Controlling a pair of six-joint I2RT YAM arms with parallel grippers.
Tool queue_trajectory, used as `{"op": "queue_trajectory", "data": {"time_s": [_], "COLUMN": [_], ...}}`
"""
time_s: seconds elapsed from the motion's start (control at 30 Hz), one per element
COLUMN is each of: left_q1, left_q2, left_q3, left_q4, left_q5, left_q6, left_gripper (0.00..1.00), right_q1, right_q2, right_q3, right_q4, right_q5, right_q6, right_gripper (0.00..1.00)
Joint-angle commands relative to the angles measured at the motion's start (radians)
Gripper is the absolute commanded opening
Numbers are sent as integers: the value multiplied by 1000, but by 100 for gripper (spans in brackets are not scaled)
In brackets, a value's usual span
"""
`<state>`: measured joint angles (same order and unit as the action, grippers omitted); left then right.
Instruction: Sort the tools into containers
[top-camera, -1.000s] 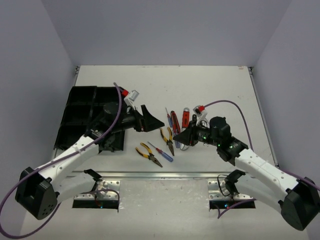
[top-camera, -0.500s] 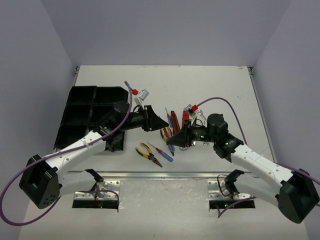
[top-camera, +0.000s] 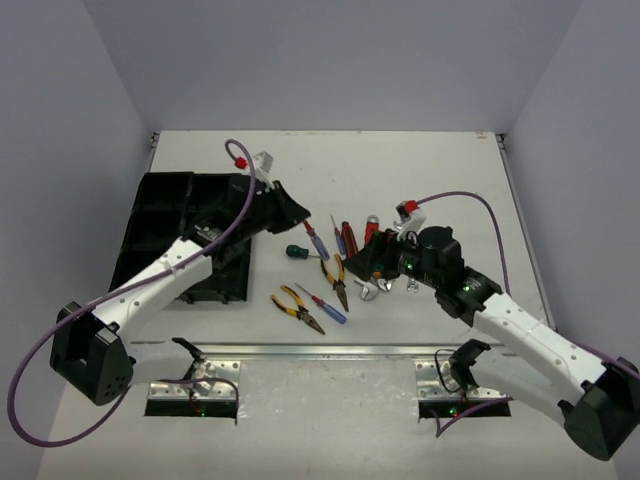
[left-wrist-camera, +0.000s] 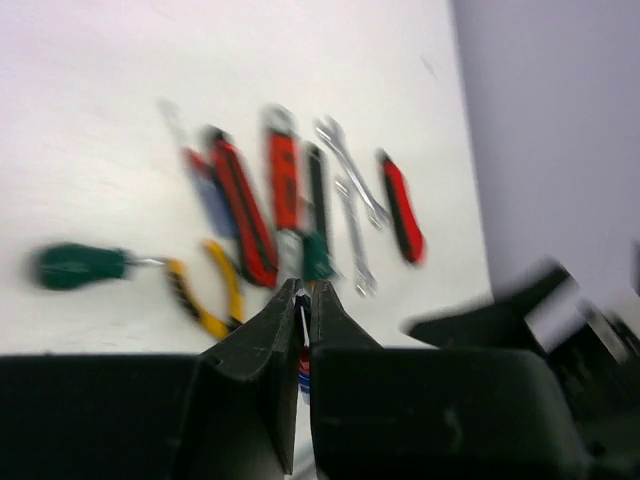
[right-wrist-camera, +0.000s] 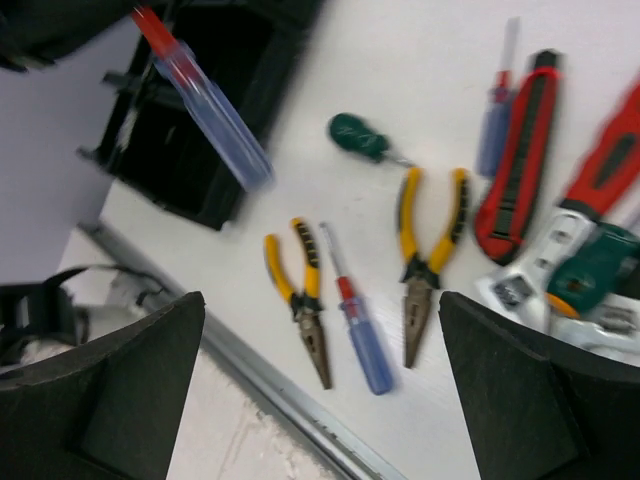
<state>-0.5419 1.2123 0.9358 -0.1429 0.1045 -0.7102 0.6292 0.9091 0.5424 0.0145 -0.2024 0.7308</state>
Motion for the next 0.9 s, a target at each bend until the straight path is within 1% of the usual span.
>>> {"op": "queue_trajectory", "data": {"time_s": [0.0, 0.03, 0.07, 0.13, 0.2, 0.23, 0.3, 0.33, 0.37, 0.4, 0.43, 0.5, 0.57, 0.63, 0.77, 0.87], "left_q1": [303, 377, 419, 505, 587, 610, 656, 672, 681, 690, 693, 703, 714, 731, 762, 767], "left_q2": [39, 53, 70, 152, 260, 312, 451, 498, 500, 585, 602, 687, 727, 763, 766, 783], "left_q3": [115, 144, 177, 307, 465, 545, 759, 819, 861, 916, 944, 977, 987, 975, 874, 854], "left_q4": [-222, -242, -252, -299, -368, -373, -466, -483, -486, -499, -506, -521, -533, -532, -473, -470], "left_q5": [-315, -342, -380, -513, -590, -632, -779, -800, -818, -849, -878, -940, -952, -936, -876, -820], "left_q6": [-43, -65, -79, -122, -131, -119, -68, -39, -27, -2, 9, 36, 38, 34, 30, 20], "left_gripper": [0, 0, 0, 0, 0, 0, 0, 0, 0, 0, 0, 0, 0, 0, 0, 0], "right_q1": [-3, -3, -4, -5, -5, -5, -6, -6, -5, -6, -6, -6, -5, -5, -5, -5], "right_q2": [-151, -196, -222, -270, -283, -286, -290, -288, -284, -281, -283, -291, -295, -291, -266, -239], "right_q3": [23, -11, -26, -52, -61, -64, -65, -67, -68, -70, -74, -81, -79, -72, -75, -82], "right_q4": [-233, -232, -232, -232, -234, -239, -242, -245, -245, -246, -247, -248, -246, -246, -247, -238], "right_q5": [412, 425, 434, 457, 466, 457, 386, 363, 353, 353, 356, 350, 338, 331, 318, 318], "right_q6": [28, 29, 28, 11, -7, -8, -30, -39, -42, -42, -36, -17, -16, -31, -46, -39], "right_gripper": [99, 99, 99, 99, 99, 99, 99, 99, 99, 99, 99, 99, 99, 99, 99, 99]}}
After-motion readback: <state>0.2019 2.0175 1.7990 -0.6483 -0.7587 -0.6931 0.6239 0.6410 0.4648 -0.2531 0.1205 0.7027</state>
